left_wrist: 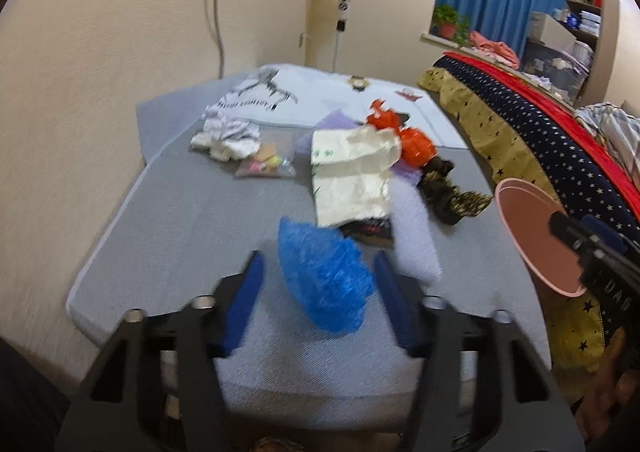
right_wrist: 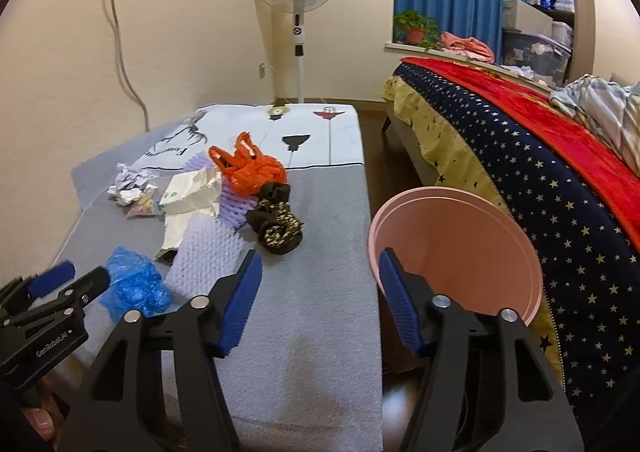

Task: Collect trash
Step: 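Grasp the blue plastic bag with the left tool while the right tool grasps the dark sequined cloth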

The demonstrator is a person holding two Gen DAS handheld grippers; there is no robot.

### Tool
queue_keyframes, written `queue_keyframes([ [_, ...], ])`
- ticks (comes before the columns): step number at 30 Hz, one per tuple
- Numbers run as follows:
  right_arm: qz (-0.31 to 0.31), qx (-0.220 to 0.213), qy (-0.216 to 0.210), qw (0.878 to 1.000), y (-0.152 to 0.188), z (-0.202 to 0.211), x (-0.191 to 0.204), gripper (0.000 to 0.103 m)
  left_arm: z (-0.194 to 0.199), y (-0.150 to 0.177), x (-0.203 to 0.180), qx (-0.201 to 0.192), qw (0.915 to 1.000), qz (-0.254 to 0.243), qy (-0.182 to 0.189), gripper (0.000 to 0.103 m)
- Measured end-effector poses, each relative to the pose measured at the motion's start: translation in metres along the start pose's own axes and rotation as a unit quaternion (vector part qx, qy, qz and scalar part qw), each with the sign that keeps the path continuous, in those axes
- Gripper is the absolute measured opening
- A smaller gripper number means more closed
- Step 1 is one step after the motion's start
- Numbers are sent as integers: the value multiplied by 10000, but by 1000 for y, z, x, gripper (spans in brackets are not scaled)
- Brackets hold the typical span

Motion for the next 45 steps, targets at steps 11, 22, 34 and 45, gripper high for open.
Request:
queue_keyframes([
  [11, -258, 189, -487, 9983, -10, -34, 5, 41, -19, 2, 13, 113, 9996, 248, -67, 33],
  [22, -509, 621, -726, 9941, -12, -85, 12, 42, -41, 3, 15, 309, 9991, 285, -86, 42],
  [34, -402, 884, -758, 9924, -5, -108, 19, 27, -53, 7, 13, 460, 9988, 164, -35, 26],
  [45, -232, 683, -940, 9930, -13, -92, 25, 2, -40, -4, 8, 202, 9998, -68, -32, 2],
])
Point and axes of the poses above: each gripper's, at about its wrist camera, not at the fingertips, and z roughly against the way its jaws point, x to its left, y to its underside, the point moved 8 cm from there along -z, roughly the way its jaws point, and after that the axes turned 2 degrees about x, right-handed, at the moved point
